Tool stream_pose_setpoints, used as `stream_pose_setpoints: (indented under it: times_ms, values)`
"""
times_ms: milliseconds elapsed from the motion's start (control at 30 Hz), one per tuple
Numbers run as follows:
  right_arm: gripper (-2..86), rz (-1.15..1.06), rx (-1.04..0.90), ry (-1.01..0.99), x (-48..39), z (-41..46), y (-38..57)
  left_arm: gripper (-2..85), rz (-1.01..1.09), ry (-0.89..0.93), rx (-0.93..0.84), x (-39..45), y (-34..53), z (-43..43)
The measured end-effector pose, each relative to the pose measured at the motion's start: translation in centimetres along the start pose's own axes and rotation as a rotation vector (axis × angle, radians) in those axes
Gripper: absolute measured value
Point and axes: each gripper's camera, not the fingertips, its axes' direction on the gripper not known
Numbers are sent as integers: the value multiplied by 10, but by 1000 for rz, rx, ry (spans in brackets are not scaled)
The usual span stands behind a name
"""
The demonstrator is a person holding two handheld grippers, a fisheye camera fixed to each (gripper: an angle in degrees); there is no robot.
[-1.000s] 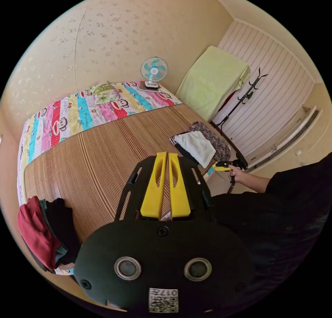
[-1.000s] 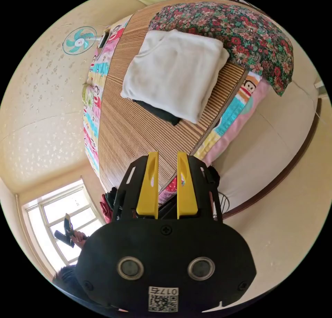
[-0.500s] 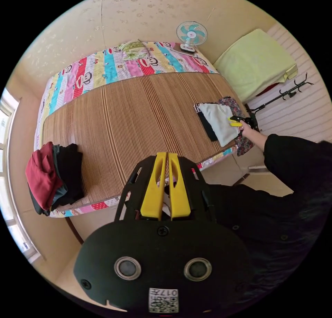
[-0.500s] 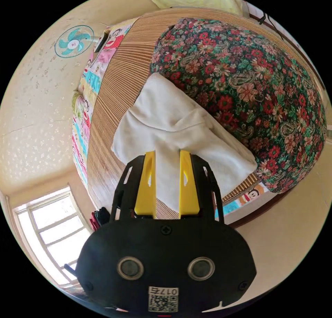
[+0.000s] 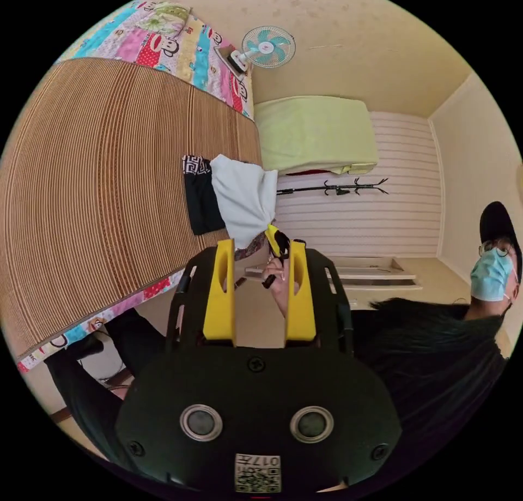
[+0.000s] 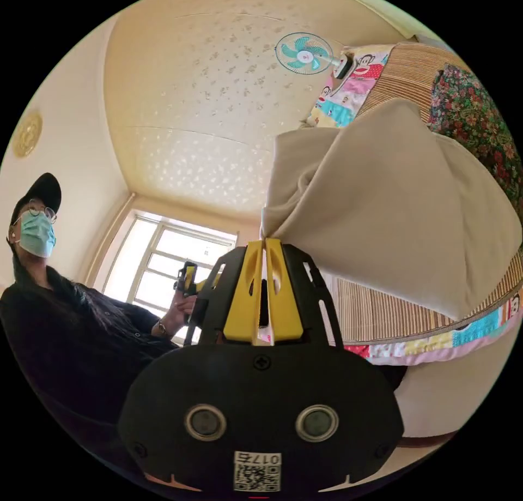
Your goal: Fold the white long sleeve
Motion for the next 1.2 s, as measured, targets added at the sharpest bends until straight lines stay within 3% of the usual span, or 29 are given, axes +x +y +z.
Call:
stream_pose_setpoints:
  times_ms: [100,167,267,333,433,600,633,700,800,900,1000,1100,1200]
  values:
    - [15,-139,-13,-192,-41,11,31,201,-114,153,8,-29,-29,3]
    - [15,-262,-133,-272,-75,39,56,215,-186,217,-22,-45,-39,6]
    - [17,-339,-250,-329,-107,85,96,171,-342,325,-40,-77,-24,-2]
    - [18,-366,-287,-320,-121,111,122,135,-319,365,-21,-84,-7,-24]
    - [19,-469,-370,-362,-148,150,163,89,4,365,-33,-62,17,-83]
    - [21,-776,-581,-402,-209,205,229,64,813,516,-162,42,89,-225]
    - [21,-846,-588,-416,-219,208,238,64,888,522,-192,55,100,-240]
    - [22,-907,-503,-390,-231,205,241,64,1151,448,-284,100,151,-291]
    - [39,-975,-281,-285,-243,204,230,63,1432,345,-271,128,218,-339]
    - [88,-1017,-229,-174,-245,235,212,62,1527,488,-164,121,246,-368]
    - [160,-981,-347,-206,-244,283,202,60,1488,701,-66,96,247,-371]
    - [195,-946,-468,-265,-231,336,214,59,1461,768,-111,80,252,-350]
    - [175,-796,-576,-442,-198,394,233,61,1439,747,-212,77,270,-318]
